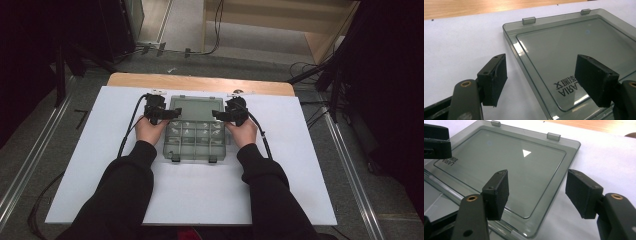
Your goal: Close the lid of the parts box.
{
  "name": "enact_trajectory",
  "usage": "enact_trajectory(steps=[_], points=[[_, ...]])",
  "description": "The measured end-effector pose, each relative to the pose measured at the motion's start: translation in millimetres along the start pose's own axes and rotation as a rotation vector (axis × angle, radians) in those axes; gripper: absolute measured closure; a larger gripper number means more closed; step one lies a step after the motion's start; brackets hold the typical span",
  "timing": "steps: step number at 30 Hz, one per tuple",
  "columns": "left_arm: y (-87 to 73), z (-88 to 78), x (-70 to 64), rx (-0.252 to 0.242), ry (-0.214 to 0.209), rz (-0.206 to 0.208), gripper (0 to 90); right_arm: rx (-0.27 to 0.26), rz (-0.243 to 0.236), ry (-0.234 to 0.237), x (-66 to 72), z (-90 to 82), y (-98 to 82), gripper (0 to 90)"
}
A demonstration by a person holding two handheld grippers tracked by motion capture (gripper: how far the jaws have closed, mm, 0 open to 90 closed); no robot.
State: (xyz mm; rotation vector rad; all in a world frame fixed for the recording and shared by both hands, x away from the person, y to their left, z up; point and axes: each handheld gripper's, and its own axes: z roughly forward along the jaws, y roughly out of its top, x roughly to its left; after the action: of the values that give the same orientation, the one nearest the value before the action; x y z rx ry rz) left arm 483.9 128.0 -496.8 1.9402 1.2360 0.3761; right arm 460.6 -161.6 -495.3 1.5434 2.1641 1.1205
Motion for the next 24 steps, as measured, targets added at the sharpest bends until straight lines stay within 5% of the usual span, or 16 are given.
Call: enact_trajectory(steps=[12, 15, 24], points=[[-3.3, 5.3, 1.1, 0.017, -0.034, -0.024, 26.1, 0.046, 0.024, 0.017, -1.5, 11.5, -3.5, 28.7], [-4.3, 8.0, 3.2, 0.026, -0.061, -0.059, 25.3, 0.053, 0.021, 0.022, -2.5, 12.4, -2.8, 26.4], [-6.1, 10.5, -0.6, 0.018, -0.065, -0.037, 17.4, 0.064, 0.034, 0.043, -2.8, 16.0, -1.9, 21.9]])
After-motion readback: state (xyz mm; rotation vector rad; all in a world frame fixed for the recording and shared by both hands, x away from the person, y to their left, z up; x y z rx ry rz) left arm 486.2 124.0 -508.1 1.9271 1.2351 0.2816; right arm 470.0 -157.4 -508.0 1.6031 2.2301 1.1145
